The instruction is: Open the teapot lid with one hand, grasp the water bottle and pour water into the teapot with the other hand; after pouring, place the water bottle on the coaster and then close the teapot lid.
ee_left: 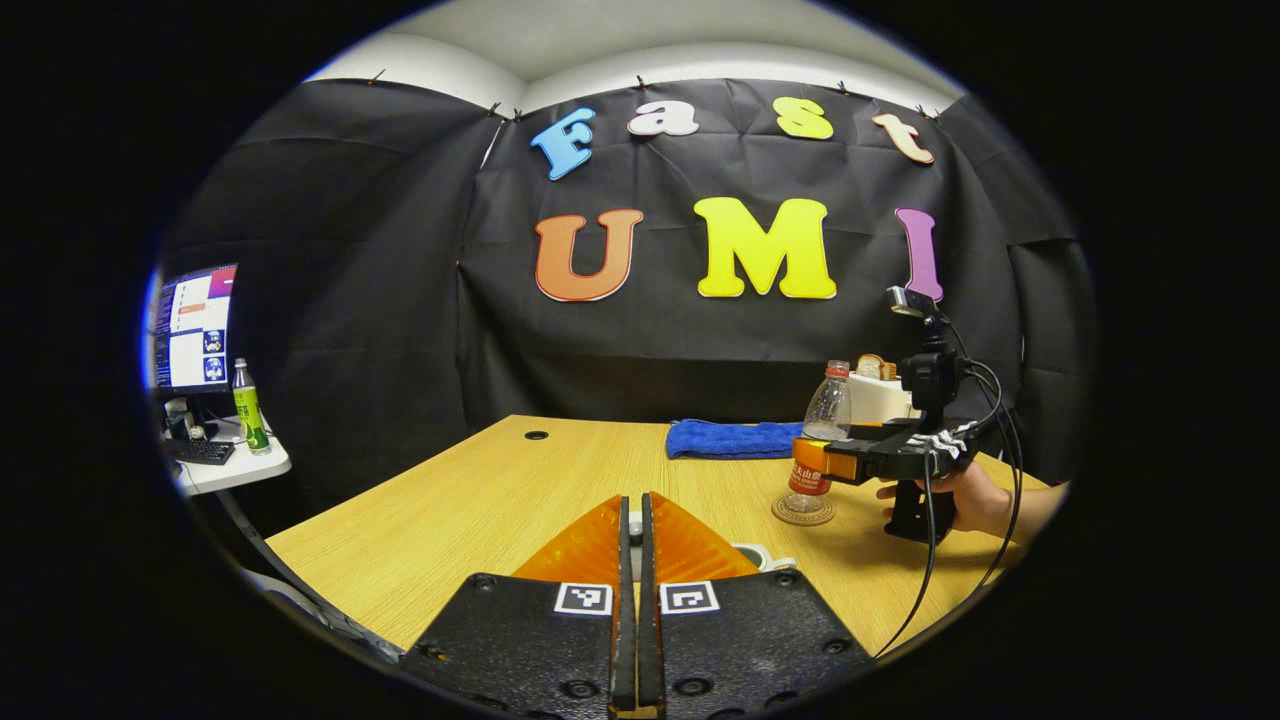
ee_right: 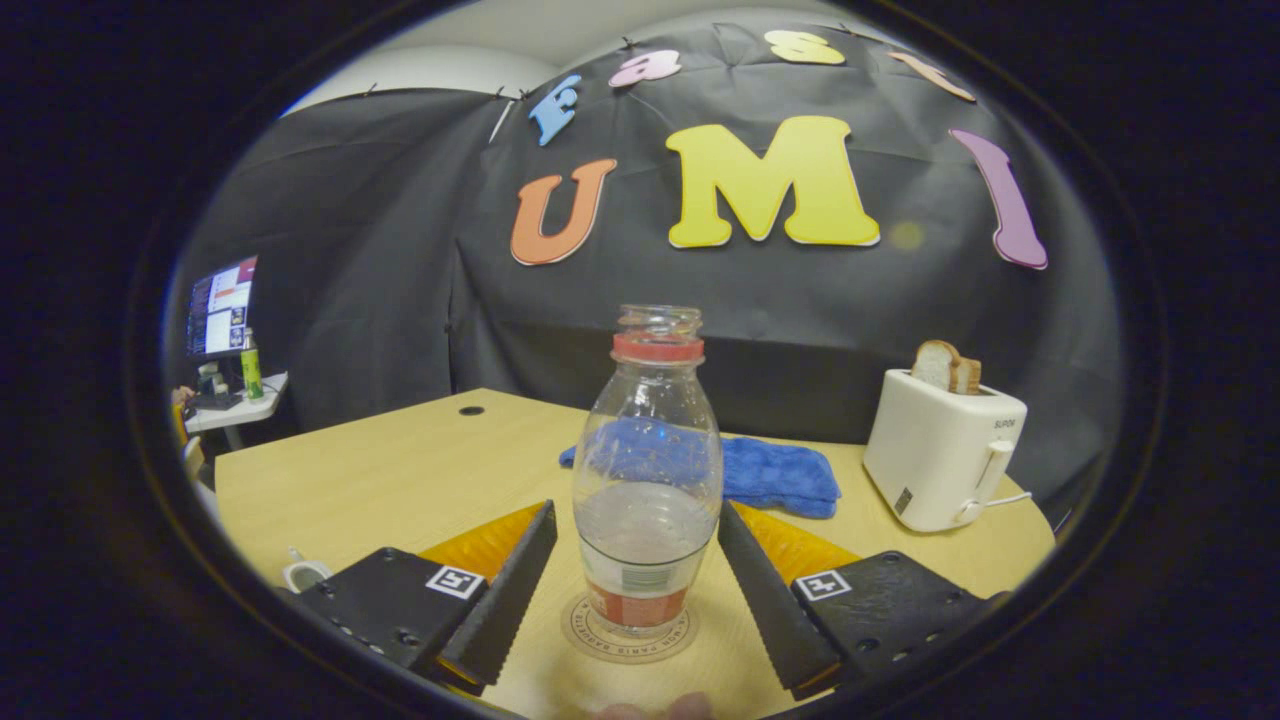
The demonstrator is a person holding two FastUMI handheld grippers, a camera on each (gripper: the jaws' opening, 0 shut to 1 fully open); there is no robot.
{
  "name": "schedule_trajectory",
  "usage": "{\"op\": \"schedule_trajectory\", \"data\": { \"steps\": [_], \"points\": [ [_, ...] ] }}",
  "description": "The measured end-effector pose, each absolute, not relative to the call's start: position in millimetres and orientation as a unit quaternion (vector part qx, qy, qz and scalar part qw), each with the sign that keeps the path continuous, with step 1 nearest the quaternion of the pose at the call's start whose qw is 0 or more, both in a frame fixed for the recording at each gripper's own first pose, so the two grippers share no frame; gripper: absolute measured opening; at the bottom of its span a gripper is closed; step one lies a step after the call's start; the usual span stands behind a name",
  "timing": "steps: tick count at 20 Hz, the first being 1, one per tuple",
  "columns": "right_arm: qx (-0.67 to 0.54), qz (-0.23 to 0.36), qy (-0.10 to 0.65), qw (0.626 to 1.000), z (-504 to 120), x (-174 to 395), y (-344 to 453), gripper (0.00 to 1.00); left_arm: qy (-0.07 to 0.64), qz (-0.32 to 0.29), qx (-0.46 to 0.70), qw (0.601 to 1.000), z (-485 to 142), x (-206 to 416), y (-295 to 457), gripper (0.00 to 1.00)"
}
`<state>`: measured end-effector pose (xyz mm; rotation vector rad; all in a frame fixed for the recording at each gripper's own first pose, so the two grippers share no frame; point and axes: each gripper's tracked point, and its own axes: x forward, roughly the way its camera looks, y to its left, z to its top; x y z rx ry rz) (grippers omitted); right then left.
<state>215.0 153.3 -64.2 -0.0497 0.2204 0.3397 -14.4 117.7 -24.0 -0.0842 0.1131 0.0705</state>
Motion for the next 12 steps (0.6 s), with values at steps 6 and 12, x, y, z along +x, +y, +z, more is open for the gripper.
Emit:
{"op": "schedule_trajectory", "data": {
  "steps": [6,12],
  "points": [
    [-0.03,0.153,0.081,0.984,-34.8,180.2,129.5,0.96,0.048,0.025,-0.04,0.998,-18.3,-9.3,103.8,0.04],
    [-0.041,0.121,0.028,0.991,0.3,115.7,81.4,0.95,0.044,-0.014,-0.051,0.998,-21.8,11.9,63.7,0.04]
  ]
}}
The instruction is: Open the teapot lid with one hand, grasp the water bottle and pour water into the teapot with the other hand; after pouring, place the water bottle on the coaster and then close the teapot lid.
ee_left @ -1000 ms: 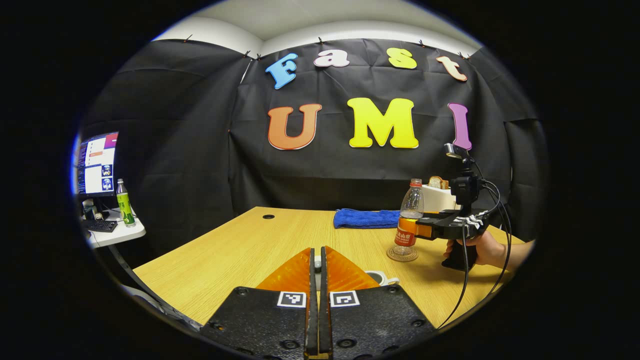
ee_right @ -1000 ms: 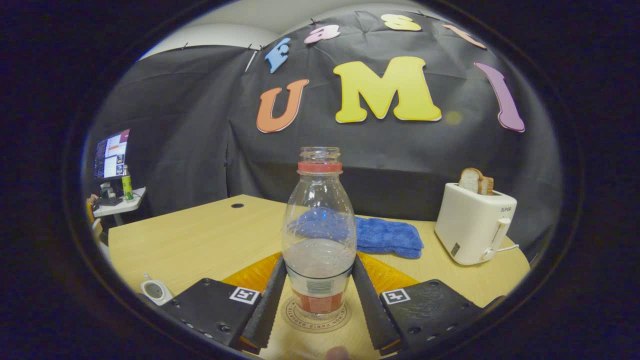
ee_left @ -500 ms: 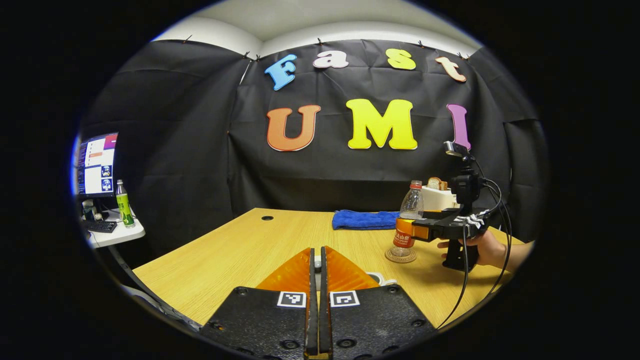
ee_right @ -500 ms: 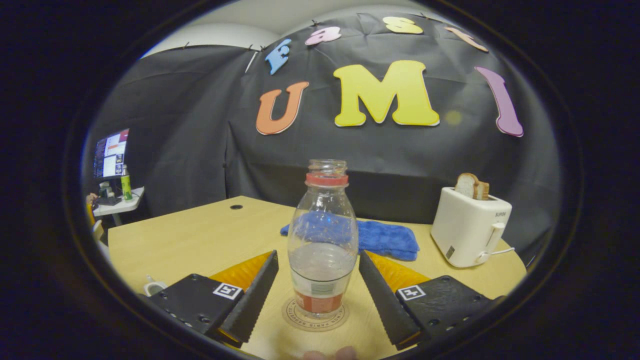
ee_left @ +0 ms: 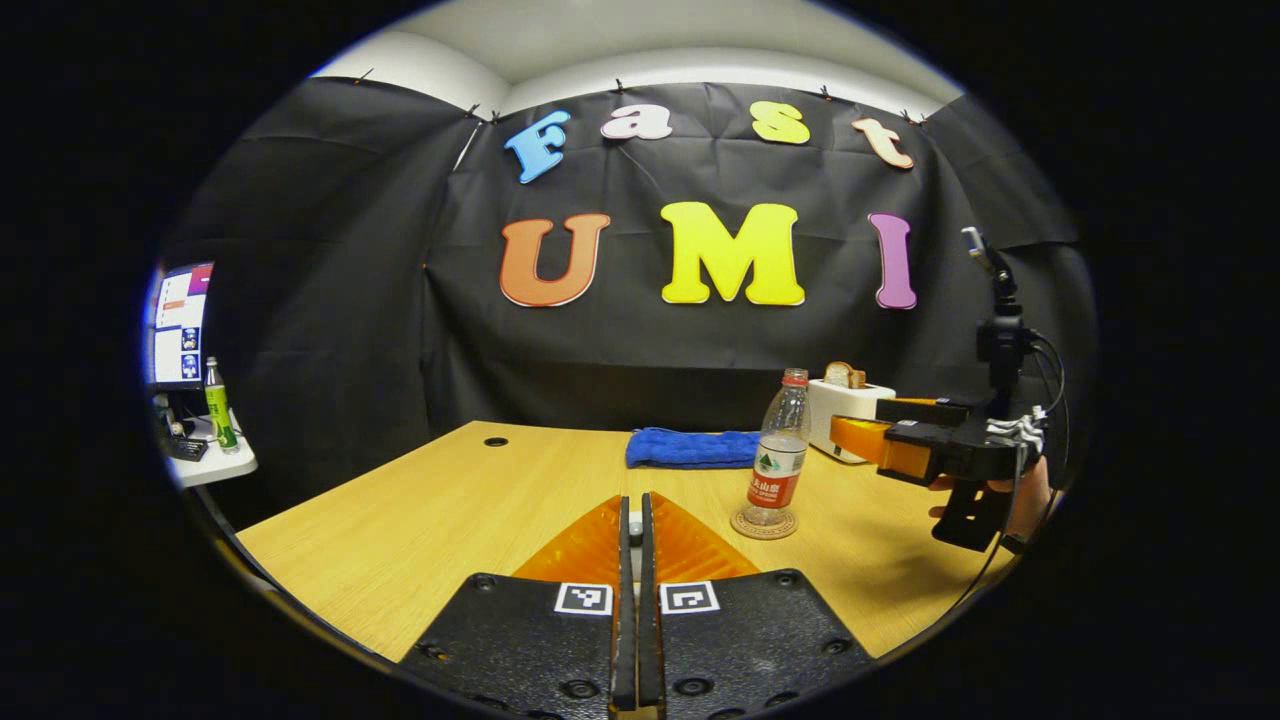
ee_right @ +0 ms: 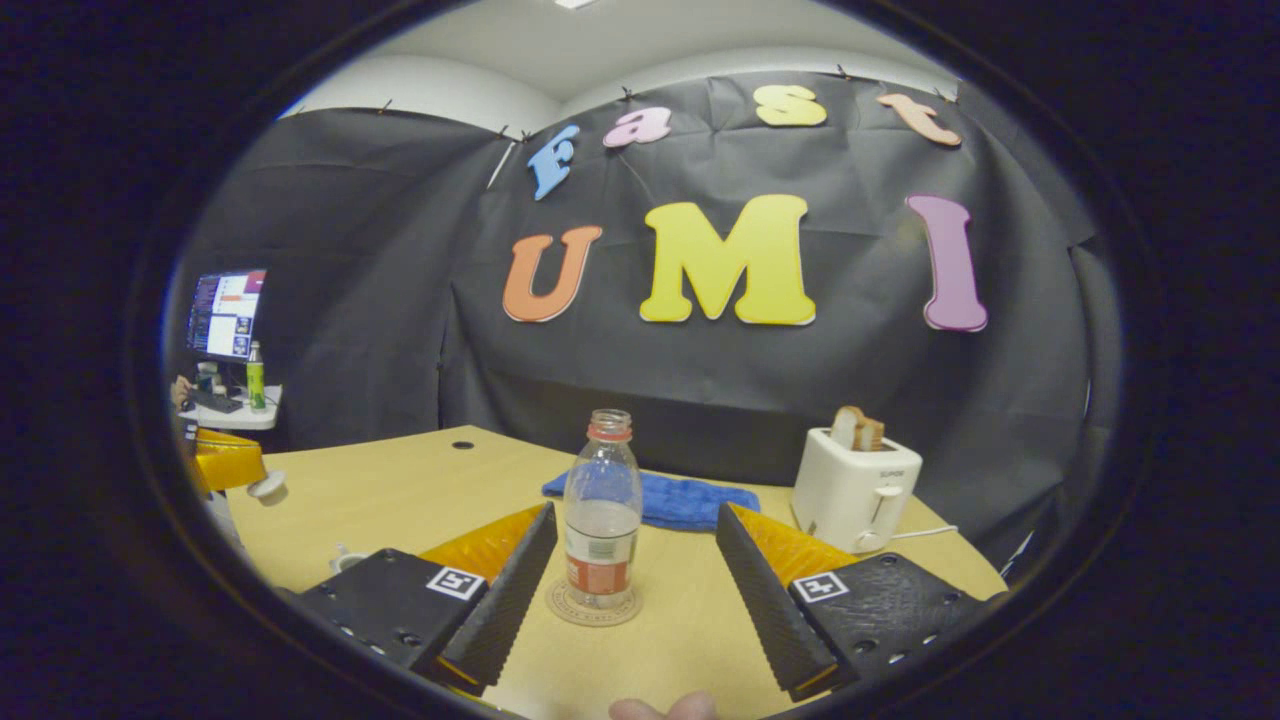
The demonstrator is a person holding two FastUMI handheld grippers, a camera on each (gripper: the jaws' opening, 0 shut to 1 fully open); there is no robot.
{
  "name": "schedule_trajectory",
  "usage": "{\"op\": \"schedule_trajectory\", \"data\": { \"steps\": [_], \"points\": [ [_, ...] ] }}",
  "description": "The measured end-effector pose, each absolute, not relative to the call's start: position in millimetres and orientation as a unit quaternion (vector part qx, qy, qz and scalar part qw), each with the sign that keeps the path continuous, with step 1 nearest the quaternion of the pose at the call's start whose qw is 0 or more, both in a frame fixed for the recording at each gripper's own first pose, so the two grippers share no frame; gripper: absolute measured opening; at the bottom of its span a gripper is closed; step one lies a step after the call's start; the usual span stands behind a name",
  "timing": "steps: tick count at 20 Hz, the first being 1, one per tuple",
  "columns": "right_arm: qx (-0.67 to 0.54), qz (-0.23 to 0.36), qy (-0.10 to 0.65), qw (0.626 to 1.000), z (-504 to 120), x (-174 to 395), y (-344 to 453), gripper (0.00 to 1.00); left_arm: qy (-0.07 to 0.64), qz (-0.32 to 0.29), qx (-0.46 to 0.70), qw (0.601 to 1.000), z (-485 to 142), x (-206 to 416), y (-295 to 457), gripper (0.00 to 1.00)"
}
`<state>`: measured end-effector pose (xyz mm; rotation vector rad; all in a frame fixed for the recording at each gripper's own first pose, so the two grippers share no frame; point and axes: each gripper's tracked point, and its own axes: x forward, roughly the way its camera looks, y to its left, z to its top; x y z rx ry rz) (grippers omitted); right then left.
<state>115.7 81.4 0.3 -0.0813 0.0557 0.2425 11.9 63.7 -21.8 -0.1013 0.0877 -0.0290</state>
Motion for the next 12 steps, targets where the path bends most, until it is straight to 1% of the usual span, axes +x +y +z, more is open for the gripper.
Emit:
{"op": "schedule_trajectory", "data": {
  "steps": [5,7,8,12],
  "points": [
    [-0.021,0.073,0.033,0.997,-1.4,82.0,26.6,0.95,0.062,-0.041,-0.044,0.996,-49.3,31.8,39.5,0.04],
    [-0.018,0.047,0.032,0.998,-6.2,73.4,2.7,0.95,0.072,-0.036,-0.04,0.996,-62.6,38.6,39.2,0.04],
    [-0.016,0.035,0.031,0.999,-9.5,68.7,-8.9,0.98,0.08,-0.035,-0.04,0.995,-70.3,41.8,38.4,0.04],
    [0.001,0.002,0.04,0.999,-22.6,55.4,-43.8,0.95,0.101,-0.034,-0.049,0.993,-86.1,49.3,33.6,0.04]
  ]
}}
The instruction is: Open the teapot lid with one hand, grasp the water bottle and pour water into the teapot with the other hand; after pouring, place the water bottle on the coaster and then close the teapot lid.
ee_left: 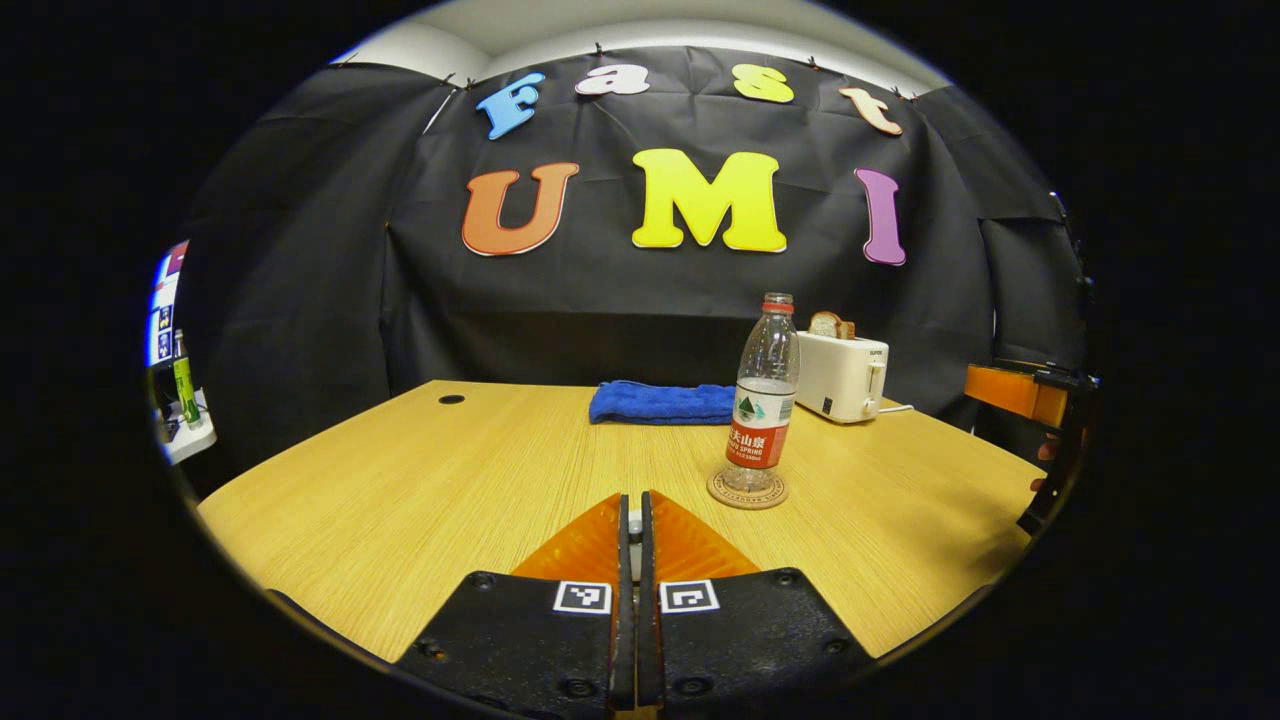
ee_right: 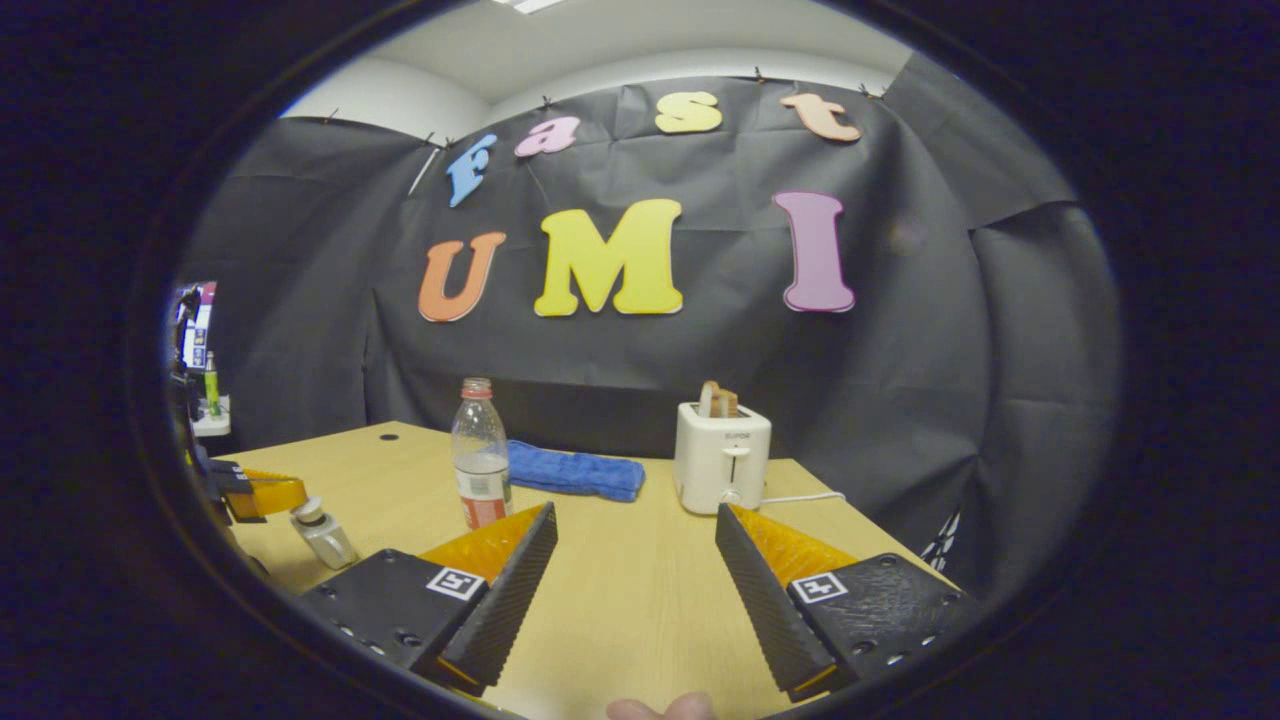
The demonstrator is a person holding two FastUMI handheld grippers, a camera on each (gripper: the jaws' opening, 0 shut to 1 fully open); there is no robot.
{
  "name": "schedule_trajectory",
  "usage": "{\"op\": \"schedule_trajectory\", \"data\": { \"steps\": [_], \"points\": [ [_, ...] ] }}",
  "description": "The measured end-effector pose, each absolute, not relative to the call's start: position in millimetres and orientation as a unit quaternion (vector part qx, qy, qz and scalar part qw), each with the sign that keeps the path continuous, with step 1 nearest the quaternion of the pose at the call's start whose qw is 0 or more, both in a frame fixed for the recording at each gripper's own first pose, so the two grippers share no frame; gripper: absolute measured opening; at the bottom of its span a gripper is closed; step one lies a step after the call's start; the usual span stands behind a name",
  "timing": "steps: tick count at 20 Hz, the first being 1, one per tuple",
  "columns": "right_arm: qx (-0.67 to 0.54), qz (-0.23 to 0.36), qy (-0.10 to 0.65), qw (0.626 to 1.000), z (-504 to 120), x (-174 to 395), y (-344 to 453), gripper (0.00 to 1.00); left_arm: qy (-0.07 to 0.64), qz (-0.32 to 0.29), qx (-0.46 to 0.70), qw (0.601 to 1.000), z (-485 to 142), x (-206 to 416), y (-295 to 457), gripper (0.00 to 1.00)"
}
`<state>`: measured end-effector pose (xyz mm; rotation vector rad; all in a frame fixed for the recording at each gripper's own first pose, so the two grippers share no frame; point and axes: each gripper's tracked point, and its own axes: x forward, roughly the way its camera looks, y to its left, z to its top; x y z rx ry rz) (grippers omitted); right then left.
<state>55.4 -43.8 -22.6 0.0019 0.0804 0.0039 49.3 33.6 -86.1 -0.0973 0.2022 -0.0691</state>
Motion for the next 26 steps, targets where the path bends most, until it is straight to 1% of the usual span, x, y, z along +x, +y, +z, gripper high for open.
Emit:
{"op": "schedule_trajectory", "data": {
  "steps": [2,3,4,8,9,10,11,12,13,15,18,21,23,26],
  "points": [
    [0.008,-0.005,0.045,0.999,-27.2,51.9,-52.3,0.95,0.106,-0.031,-0.051,0.993,-89.3,48.7,34.5,0.04],
    [0.01,-0.007,0.047,0.999,-28.4,51.4,-54.9,0.98,0.106,-0.03,-0.05,0.993,-89.5,48.6,34.2,0.04],
    [0.011,-0.008,0.047,0.999,-29.8,49.8,-56.3,0.98,0.107,-0.03,-0.049,0.993,-89.2,47.5,34.1,0.04],
    [0.015,0.001,0.046,0.999,-31.3,47.8,-48.5,0.98,0.119,-0.021,-0.052,0.991,-100.4,46.1,37.6,0.04],
    [0.015,0.004,0.046,0.999,-31.4,47.9,-45.1,0.95,0.12,-0.021,-0.054,0.991,-100.5,46.2,36.0,0.05],
    [0.015,0.007,0.047,0.999,-31.7,47.7,-41.9,0.95,0.124,-0.022,-0.054,0.991,-101.3,46.0,34.3,0.05],
    [0.016,0.01,0.047,0.999,-29.9,46.8,-39.1,0.95,0.123,-0.02,-0.051,0.991,-100.0,44.9,33.5,0.08],
    [0.019,0.011,0.044,0.999,-27.9,45.5,-37.6,0.93,0.118,-0.013,-0.047,0.992,-97.0,44.9,35.1,0.09],
    [0.023,0.012,0.041,0.999,-23.2,44.7,-35.6,0.95,0.112,-0.009,-0.04,0.993,-90.7,43.3,36.3,0.39],
    [0.038,0.013,0.029,0.999,-10.6,41.7,-30.7,0.95,0.082,0.005,-0.031,0.996,-68.6,41.4,40.1,1.0],
    [0.04,0.007,-0.004,0.999,15.0,38.2,-23.3,0.96,0.026,0.006,-0.035,0.999,-13.6,37.9,26.6,1.0],
    [0.026,0.006,-0.028,0.999,29.7,31.6,-10.3,0.97,-0.016,-0.012,-0.036,0.999,32.7,32.4,-2.2,1.0],
    [0.017,0.01,-0.038,0.999,35.2,25.0,-3.0,0.97,-0.031,-0.02,-0.024,0.999,48.7,27.1,-16.3,1.0],
    [0.014,0.005,-0.044,0.999,36.4,14.7,-1.5,0.97,-0.041,-0.01,-0.014,0.999,55.0,12.2,-18.6,1.0]
  ]
}}
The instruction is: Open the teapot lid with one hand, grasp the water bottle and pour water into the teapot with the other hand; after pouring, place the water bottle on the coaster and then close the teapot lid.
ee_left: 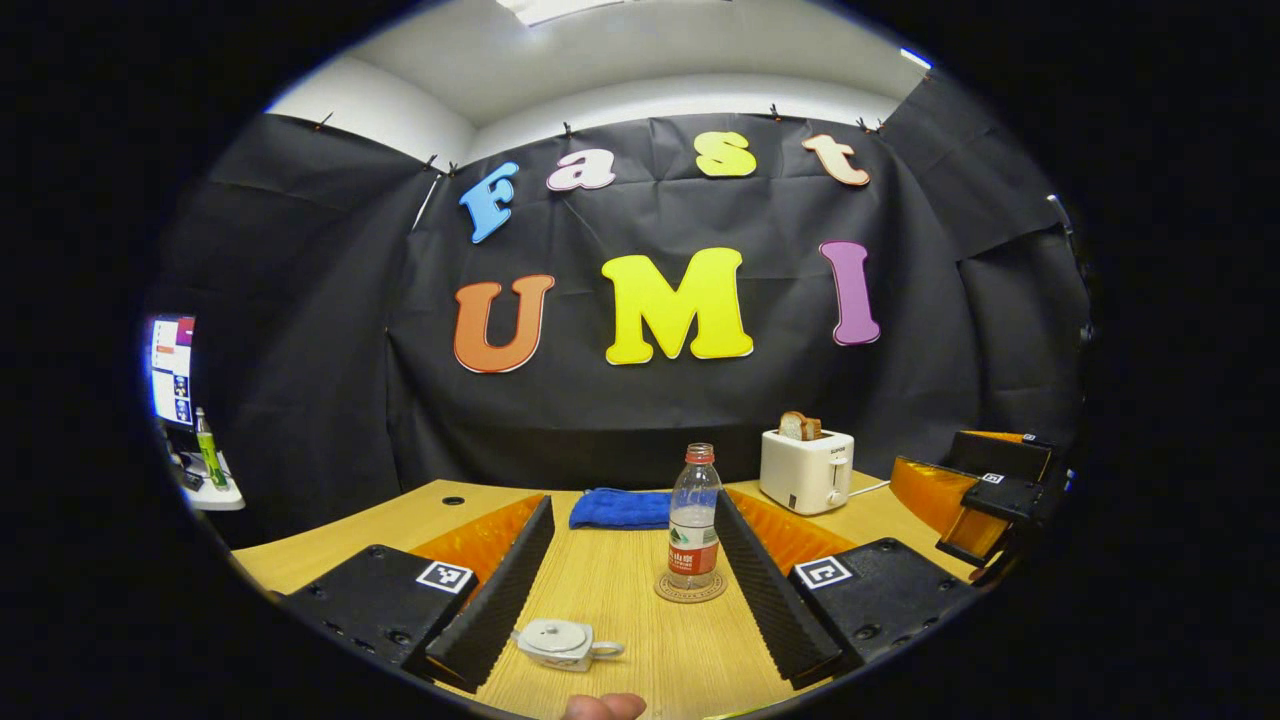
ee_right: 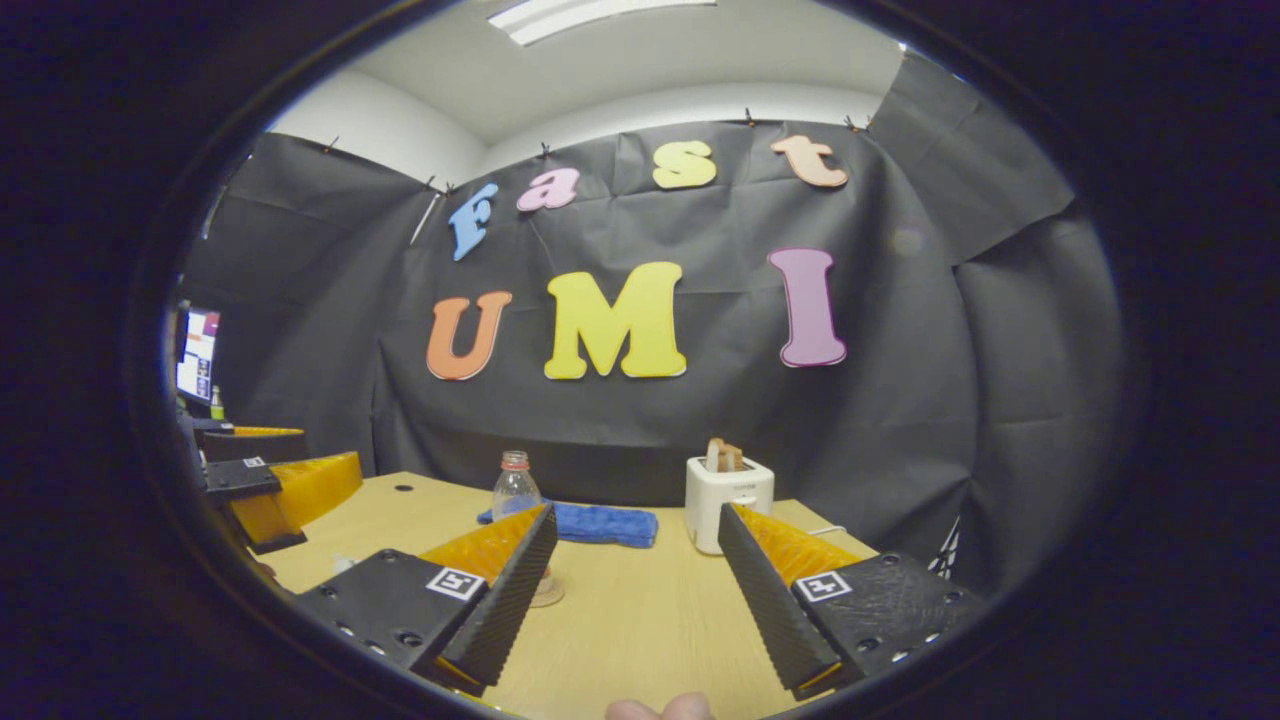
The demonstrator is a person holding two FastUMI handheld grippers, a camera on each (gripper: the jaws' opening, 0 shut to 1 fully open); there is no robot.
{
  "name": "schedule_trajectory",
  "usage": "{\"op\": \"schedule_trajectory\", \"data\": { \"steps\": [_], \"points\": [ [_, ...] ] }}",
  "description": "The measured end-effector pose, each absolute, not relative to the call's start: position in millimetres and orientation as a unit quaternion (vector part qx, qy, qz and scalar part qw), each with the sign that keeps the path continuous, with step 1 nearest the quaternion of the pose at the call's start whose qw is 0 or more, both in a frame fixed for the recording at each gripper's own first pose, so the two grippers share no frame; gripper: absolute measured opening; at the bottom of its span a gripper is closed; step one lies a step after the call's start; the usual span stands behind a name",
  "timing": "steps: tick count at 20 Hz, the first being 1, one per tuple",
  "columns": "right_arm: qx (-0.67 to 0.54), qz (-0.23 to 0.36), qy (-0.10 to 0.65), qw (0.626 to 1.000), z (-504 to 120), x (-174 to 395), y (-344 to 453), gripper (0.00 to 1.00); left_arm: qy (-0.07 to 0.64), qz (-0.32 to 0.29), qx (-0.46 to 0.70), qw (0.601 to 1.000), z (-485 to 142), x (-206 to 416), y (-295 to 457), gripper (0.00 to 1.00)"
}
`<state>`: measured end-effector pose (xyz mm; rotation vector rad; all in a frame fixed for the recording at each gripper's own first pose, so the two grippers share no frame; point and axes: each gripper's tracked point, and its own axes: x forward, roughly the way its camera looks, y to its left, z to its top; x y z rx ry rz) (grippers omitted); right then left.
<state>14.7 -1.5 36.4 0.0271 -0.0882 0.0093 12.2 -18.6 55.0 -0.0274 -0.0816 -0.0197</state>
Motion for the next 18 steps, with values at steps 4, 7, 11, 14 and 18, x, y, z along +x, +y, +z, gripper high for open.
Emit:
{"op": "schedule_trajectory", "data": {
  "steps": [4,7,11,14,18],
  "points": [
    [-0.007,0.003,-0.057,0.998,44.0,2.7,11.0,0.97,-0.054,0.008,-0.006,0.998,63.9,-4.1,-4.4,1.0],
    [0.002,0.006,-0.056,0.998,47.4,-0.6,20.8,0.98,-0.061,0.014,-0.017,0.998,66.6,-5.2,5.3,1.0],
    [-0.001,-0.012,-0.051,0.999,45.1,-2.6,13.9,0.96,-0.059,0.016,-0.024,0.998,66.1,-4.0,10.8,1.0],
    [-0.001,-0.017,-0.046,0.999,45.7,-2.7,10.7,0.95,-0.06,0.007,-0.026,0.998,66.2,-2.4,3.8,1.0],
    [-0.007,-0.019,-0.047,0.999,48.4,-1.2,9.8,0.95,-0.051,-0.002,-0.027,0.998,60.3,-0.2,-4.0,1.0]
  ]
}}
